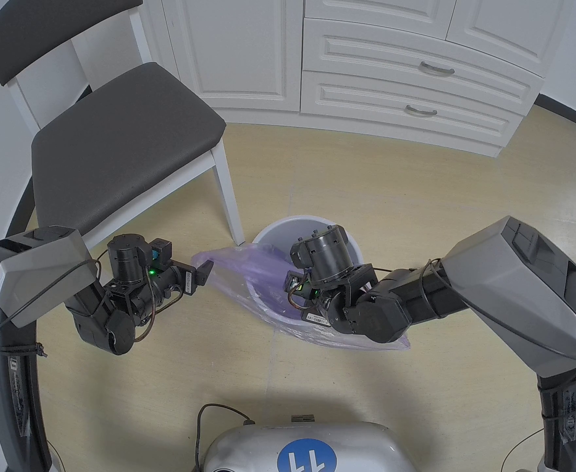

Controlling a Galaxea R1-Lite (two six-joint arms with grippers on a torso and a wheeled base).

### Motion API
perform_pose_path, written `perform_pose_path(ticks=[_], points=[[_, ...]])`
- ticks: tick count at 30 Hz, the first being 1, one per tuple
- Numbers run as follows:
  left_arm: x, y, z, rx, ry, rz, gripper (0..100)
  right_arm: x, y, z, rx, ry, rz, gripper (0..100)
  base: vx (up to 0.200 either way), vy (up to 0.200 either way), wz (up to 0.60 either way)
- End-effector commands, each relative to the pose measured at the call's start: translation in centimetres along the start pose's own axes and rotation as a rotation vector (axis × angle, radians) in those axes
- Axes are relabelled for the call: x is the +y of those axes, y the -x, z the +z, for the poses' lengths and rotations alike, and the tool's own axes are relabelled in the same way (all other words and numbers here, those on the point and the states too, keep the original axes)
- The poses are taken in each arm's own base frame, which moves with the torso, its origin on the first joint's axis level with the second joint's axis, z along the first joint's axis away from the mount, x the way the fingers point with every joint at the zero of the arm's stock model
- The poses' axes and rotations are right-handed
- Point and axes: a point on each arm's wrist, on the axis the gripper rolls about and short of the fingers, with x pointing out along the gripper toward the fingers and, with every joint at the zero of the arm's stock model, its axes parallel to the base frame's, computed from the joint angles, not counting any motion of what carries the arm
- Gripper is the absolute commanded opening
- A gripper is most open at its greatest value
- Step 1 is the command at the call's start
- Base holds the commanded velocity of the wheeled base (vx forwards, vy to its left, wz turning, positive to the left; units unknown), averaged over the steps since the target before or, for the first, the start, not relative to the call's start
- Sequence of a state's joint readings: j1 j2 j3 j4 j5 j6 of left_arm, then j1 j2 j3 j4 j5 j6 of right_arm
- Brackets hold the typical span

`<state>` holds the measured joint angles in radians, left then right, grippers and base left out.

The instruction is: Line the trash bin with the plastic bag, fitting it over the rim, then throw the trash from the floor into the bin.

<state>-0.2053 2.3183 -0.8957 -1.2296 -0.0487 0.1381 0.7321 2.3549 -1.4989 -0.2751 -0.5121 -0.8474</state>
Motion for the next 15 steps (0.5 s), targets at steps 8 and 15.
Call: perform_pose_path(ticks=[8,15], points=[[0.2,0.0,0.0,-0.004,0.001,0.006,100,-2.6,-0.4,1.1,-0.034,-0.044,-0.063,0,0.0,0.0,0.0],[0.2,-0.1,0.1,-0.008,0.002,0.005,100,-5.0,-2.6,1.6,-0.034,-0.087,-0.106,0,0.0,0.0,0.0]])
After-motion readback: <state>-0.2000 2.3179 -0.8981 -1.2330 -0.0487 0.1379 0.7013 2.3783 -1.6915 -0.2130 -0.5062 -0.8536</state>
